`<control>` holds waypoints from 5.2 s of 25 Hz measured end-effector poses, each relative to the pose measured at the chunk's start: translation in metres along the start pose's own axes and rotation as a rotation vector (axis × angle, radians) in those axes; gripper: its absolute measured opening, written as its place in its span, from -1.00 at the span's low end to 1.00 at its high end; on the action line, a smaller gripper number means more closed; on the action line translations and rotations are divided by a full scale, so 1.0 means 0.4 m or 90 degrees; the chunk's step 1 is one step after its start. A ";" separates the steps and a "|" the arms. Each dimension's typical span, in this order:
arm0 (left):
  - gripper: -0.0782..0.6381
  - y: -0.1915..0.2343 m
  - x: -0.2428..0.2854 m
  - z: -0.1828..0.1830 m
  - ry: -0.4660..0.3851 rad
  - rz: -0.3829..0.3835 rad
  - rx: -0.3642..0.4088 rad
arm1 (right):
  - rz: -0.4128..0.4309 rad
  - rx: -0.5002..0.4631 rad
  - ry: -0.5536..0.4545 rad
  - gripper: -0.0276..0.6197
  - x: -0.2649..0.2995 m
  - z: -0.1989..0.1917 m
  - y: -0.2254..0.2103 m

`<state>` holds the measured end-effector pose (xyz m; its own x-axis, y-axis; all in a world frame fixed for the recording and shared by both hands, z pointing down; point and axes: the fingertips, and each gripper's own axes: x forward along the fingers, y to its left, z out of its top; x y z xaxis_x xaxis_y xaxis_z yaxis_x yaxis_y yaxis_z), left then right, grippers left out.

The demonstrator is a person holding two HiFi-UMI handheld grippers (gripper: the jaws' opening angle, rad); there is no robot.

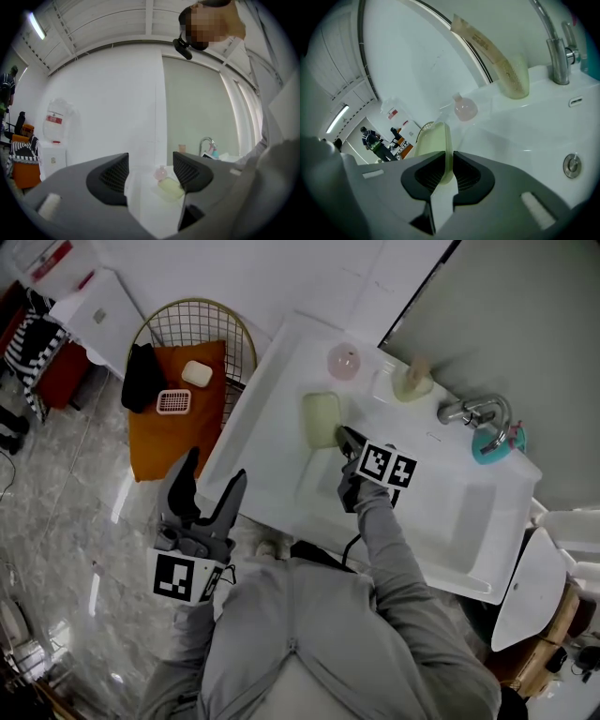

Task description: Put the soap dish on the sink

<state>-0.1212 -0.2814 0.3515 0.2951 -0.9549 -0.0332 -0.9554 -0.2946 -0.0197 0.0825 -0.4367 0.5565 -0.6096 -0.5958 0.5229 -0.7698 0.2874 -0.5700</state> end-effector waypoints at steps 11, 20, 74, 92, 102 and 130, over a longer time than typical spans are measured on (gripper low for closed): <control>0.12 0.001 0.017 -0.012 0.013 0.013 -0.008 | -0.023 -0.016 0.045 -0.75 0.083 -0.042 -0.007; 0.12 0.005 0.018 -0.018 0.015 0.017 -0.008 | -0.025 -0.058 0.061 -0.75 0.117 -0.054 0.022; 0.12 -0.052 0.065 -0.007 0.001 -0.072 -0.011 | 0.013 -0.329 -0.268 -0.56 -0.330 0.112 0.265; 0.12 -0.088 0.073 -0.008 -0.003 -0.114 -0.013 | -0.023 -0.306 -0.353 -0.56 -0.529 0.115 0.300; 0.12 -0.090 0.054 -0.006 -0.004 -0.114 -0.012 | -0.013 -0.287 -0.331 -0.56 -0.517 0.054 0.309; 0.12 -0.050 0.034 -0.002 -0.006 -0.105 -0.010 | -0.026 -0.331 -0.311 -0.57 -0.479 0.033 0.343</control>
<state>-0.0979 -0.2884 0.3522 0.4474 -0.8934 -0.0404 -0.8943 -0.4474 -0.0093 0.0960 -0.2928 0.3698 -0.5181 -0.8463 0.1239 -0.8546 0.5061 -0.1162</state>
